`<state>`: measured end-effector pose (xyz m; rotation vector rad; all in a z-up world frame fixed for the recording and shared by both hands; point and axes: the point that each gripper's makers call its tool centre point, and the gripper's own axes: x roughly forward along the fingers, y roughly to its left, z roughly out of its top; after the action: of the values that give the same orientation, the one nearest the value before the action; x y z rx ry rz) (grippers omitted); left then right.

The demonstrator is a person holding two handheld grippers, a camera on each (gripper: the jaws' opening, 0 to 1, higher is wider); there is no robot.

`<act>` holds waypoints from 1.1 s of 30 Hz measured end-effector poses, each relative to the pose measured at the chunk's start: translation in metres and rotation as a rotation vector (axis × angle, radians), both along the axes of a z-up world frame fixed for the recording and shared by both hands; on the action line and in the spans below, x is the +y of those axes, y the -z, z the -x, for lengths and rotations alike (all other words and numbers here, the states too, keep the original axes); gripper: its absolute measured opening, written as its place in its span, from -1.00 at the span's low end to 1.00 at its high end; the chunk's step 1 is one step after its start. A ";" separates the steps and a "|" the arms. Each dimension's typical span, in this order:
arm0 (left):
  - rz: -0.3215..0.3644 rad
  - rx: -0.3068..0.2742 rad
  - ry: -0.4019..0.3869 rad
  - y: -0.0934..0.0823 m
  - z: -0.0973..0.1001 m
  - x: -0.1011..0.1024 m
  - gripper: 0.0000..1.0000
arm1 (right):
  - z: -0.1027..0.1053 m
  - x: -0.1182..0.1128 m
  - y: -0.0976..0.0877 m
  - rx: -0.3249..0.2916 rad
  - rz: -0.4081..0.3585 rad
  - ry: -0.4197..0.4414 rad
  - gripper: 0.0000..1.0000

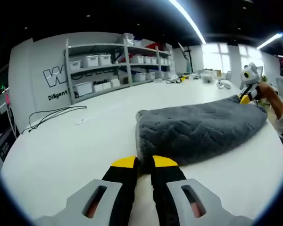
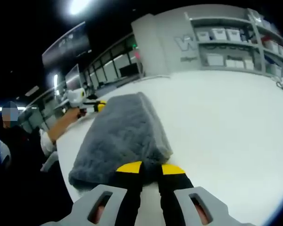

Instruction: Open the folded towel by lifting each exposed corner and separating the folded layers until the towel lies flat within the target outline without major curled edges

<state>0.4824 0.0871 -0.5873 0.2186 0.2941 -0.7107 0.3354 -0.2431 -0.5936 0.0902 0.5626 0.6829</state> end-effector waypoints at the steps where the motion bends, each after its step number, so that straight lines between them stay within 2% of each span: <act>1: 0.004 0.005 0.000 0.000 -0.001 0.000 -0.78 | 0.001 0.001 0.000 0.002 0.000 0.001 -0.83; 4: 0.011 0.029 0.000 0.000 -0.006 -0.002 -0.78 | 0.003 0.004 0.000 0.013 0.014 -0.010 -0.83; 10: -0.060 0.022 0.017 -0.002 -0.013 -0.008 -0.78 | 0.009 0.009 0.002 0.026 0.040 -0.029 -0.84; 17: -0.130 0.056 0.069 -0.005 -0.016 -0.011 -0.78 | 0.009 0.007 0.001 0.017 0.067 -0.042 -0.84; 27: -0.107 0.087 0.099 -0.002 -0.024 -0.022 -0.78 | 0.012 0.007 0.001 0.029 0.068 -0.039 -0.85; 33: -0.075 0.096 0.150 -0.001 -0.029 -0.026 -0.78 | 0.017 0.010 0.002 0.035 0.076 -0.046 -0.85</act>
<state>0.5114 0.0610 -0.5860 0.2802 0.3988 -0.8605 0.3186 -0.2334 -0.5956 0.0184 0.6247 0.7051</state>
